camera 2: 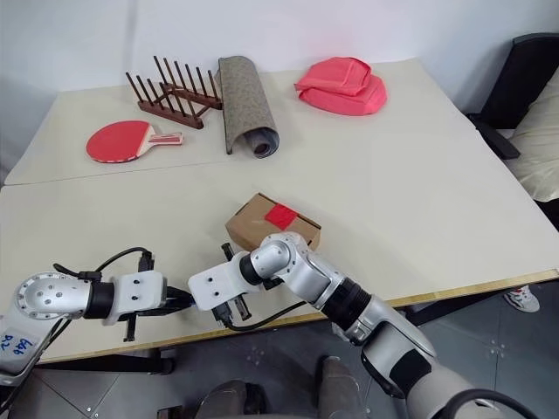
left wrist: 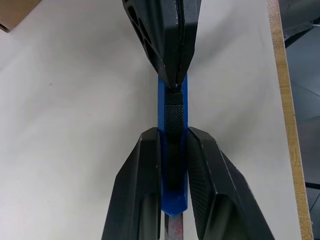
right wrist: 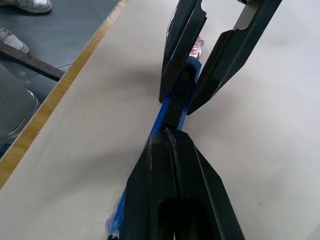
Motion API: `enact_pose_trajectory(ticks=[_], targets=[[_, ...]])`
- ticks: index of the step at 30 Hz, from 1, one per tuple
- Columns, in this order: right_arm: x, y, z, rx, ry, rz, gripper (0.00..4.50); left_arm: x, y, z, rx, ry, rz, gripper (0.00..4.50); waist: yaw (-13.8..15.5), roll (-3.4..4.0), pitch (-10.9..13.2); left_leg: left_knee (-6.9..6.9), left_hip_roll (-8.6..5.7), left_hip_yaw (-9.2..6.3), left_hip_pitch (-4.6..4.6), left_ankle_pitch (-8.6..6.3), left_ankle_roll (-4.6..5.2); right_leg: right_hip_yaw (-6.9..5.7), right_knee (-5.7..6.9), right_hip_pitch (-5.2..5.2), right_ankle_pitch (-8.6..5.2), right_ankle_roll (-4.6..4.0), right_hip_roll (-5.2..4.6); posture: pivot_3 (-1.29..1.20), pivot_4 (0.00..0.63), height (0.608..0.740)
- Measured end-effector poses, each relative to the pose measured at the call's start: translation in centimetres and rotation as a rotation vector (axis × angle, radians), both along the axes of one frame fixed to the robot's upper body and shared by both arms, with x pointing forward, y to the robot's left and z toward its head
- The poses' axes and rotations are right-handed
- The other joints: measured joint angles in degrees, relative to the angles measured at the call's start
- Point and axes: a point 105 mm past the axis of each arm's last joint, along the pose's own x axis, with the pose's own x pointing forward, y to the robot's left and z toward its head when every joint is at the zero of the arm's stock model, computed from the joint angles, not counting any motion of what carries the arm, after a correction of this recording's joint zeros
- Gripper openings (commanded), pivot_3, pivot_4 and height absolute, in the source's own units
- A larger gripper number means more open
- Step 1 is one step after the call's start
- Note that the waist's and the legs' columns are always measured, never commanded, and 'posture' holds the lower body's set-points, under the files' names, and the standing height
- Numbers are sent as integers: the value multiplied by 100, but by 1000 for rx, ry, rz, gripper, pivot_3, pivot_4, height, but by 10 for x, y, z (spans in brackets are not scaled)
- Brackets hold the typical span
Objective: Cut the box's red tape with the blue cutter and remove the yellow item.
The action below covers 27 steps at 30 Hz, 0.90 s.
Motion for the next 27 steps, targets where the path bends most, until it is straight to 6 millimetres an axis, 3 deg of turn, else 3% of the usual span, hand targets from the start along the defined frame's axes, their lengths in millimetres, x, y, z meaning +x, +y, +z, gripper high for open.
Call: enact_pose_trajectory(ticks=[4,7,12,14,17,23,25,27], targets=[[9,-3,14,70,121,-93,39,1,-2,0,-12,-9,5,410,11,0,0,1,0,-1,-6,0,0,1,-1,-4,0,0,0,0,150,740],[18,-21,41,125,251,-183,39,1,-5,-1,-54,-30,25,410,67,0,0,7,-1,-11,-15,-2,4,-1,-5,-5,1,1,-2,0,150,740],[31,-83,69,29,373,-359,200,6,-7,-3,-171,-121,61,410,185,-2,2,17,-2,-34,-20,-13,19,-1,-11,-8,2,1,-16,0,150,740],[35,-99,78,-3,422,-429,628,10,-6,-3,-213,-170,86,410,177,-3,2,22,-1,-42,-21,-15,22,-1,-12,-15,7,-1,-18,0,150,740],[37,-107,94,-19,482,-486,1663,19,-12,2,-301,-260,129,410,140,-9,5,21,7,-40,-22,-16,19,-9,-7,-19,10,-4,-15,0,150,740],[45,-103,145,55,596,-555,3786,26,-25,31,-493,-453,130,410,70,-14,5,19,10,-35,-28,-19,14,-22,-10,-26,10,-4,-15,0,150,740],[47,-97,150,55,662,-577,4432,29,-26,38,-525,-498,138,410,40,-14,6,20,8,-31,-29,-21,15,-22,-14,-25,12,-1,-16,0,150,740],[48,-87,155,49,729,-598,4474,37,-31,51,-569,-564,141,410,27,-19,7,25,8,-30,-36,-21,16,-26,-14,-25,13,1,-16,0,150,740]])
